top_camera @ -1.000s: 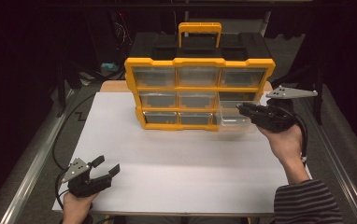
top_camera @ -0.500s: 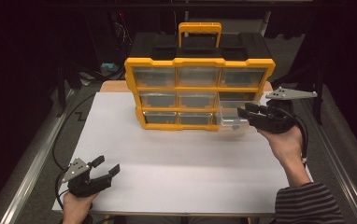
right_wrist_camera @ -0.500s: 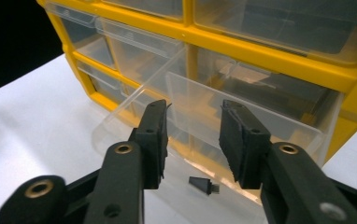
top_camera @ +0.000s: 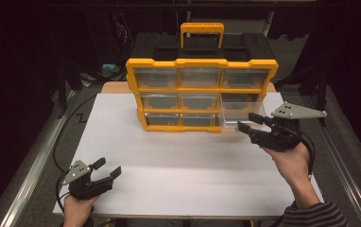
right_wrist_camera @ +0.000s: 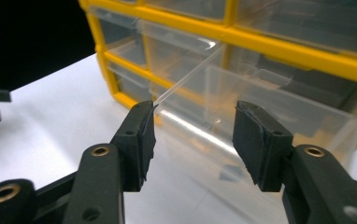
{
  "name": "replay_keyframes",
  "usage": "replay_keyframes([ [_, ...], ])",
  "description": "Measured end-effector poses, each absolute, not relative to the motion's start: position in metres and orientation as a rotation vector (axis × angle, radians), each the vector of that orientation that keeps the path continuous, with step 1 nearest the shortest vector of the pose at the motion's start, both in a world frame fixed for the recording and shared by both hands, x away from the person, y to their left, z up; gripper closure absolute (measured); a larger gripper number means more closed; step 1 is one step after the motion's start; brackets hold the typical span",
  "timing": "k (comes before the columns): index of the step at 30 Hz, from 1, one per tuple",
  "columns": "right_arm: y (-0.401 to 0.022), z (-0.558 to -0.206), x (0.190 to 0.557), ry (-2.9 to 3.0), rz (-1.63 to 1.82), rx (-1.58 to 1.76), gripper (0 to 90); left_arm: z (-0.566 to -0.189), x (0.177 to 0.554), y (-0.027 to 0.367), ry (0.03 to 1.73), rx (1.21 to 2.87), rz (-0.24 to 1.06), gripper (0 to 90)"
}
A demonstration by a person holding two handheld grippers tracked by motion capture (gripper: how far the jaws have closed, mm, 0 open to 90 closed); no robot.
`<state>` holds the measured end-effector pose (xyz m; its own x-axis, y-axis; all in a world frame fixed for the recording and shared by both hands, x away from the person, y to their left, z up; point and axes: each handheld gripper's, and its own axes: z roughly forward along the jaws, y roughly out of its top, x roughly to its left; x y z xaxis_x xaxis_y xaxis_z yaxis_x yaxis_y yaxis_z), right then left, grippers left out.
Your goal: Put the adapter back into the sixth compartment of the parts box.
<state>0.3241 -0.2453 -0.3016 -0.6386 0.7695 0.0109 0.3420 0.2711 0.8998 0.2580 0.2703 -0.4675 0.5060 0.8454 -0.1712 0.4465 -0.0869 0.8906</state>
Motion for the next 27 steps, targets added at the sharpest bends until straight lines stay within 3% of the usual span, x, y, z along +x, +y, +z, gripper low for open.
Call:
replay_keyframes([
  [27, -0.244, -0.369, 0.295, 2.186, 1.370, 0.966, 37.3, -0.467, 0.258, 0.270, 1.101, 1.716, 0.485, 26.7],
])
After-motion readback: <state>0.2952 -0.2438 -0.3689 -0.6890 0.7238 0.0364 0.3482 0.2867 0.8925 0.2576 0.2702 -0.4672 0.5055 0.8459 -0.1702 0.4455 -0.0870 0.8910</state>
